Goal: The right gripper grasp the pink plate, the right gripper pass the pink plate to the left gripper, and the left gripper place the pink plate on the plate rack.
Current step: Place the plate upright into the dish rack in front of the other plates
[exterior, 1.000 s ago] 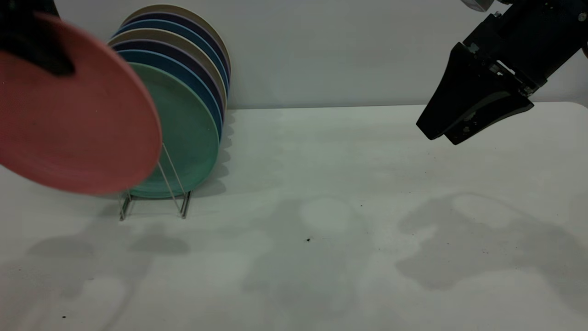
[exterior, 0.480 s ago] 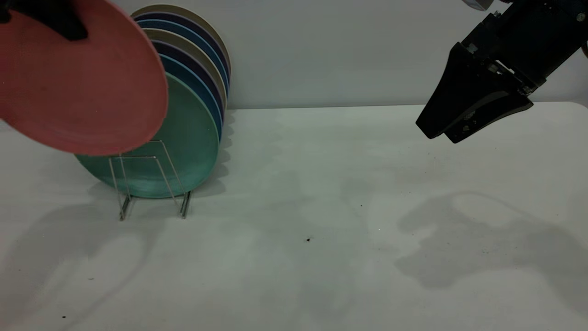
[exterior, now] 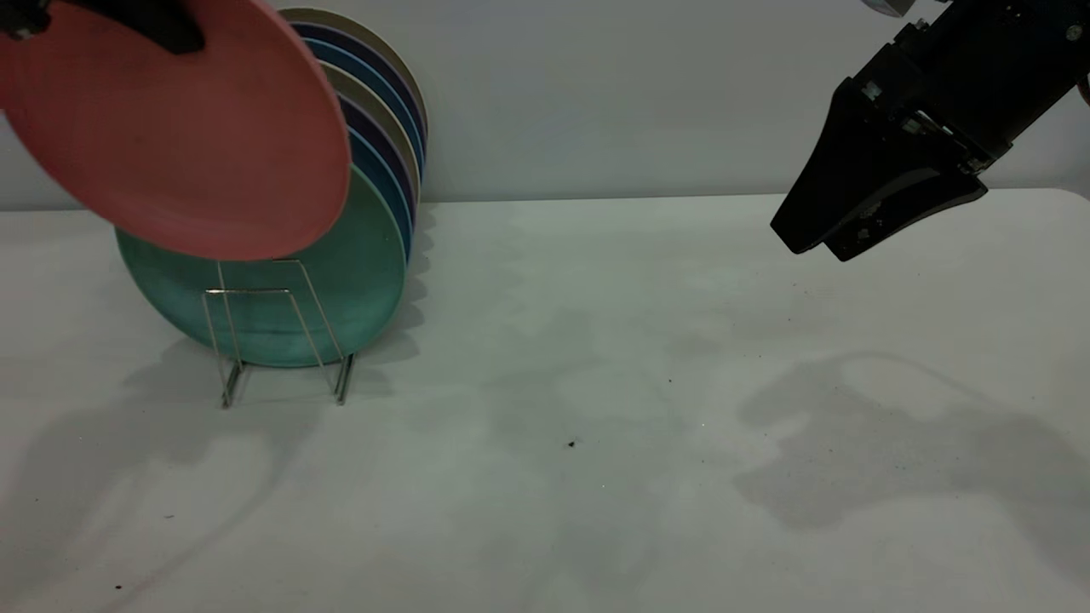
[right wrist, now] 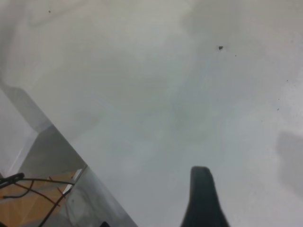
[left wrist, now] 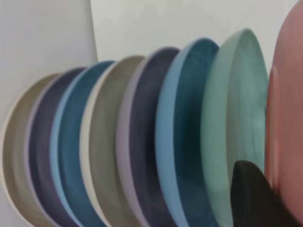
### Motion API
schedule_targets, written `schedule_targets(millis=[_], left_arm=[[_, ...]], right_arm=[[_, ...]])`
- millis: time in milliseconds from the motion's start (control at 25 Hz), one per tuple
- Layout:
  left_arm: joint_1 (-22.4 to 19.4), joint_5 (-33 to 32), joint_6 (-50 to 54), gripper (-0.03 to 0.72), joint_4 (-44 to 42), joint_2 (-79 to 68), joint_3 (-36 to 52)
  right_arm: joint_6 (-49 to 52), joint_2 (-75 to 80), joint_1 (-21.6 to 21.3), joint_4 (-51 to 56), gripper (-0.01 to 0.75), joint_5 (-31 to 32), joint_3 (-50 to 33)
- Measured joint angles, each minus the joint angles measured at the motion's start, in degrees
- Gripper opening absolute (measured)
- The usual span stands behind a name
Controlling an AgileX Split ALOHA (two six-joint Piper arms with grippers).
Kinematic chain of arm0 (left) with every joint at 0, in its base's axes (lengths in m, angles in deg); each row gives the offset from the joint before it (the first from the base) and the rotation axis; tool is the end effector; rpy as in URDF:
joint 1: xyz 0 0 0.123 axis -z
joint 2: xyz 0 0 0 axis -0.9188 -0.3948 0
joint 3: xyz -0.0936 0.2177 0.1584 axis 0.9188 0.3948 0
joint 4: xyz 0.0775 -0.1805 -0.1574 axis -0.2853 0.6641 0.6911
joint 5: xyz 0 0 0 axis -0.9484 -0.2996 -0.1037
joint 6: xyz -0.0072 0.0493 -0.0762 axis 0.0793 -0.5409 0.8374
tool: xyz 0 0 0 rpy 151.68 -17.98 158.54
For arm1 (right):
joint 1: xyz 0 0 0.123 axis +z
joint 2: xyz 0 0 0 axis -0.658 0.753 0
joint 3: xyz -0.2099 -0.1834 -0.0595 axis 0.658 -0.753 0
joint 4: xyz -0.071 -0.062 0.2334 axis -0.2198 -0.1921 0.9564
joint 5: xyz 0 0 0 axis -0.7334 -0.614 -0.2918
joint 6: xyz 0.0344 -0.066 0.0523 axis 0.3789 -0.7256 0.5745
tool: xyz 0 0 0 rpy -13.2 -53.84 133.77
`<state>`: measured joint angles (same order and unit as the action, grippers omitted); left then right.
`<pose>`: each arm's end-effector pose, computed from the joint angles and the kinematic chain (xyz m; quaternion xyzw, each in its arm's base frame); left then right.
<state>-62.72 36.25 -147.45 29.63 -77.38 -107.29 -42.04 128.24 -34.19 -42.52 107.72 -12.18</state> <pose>0.4006 -0.0507 0.2788 0.6983 0.6367 0.1129 0.3070 0.3531 0.0975 0.1873 -0.2713 0.9058 0.2938 0.1399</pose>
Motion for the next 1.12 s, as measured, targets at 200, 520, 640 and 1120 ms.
schedule_targets(millis=[200,520,640,1120], left_arm=[[0.0,0.7,-0.4,0.132,0.3,-2.1,0.0],[0.0,1.4,-0.3,0.132,0.3,-3.7,0.0],[0.0,1.1,0.6,0.132,0.3,-4.2,0.0],[0.0,0.4,1.8,0.132,0.3,-7.0,-0.3]], right_arm=[[0.0,0.0,0.0,0.0,0.554,0.0,0.0],[0.0,0.0,0.0,0.0,0.554,0.0,0.0],[0.0,0.0,0.0,0.0,0.554,0.0,0.0],[0.0,0.0,0.0,0.0,0.554,-0.1,0.0]])
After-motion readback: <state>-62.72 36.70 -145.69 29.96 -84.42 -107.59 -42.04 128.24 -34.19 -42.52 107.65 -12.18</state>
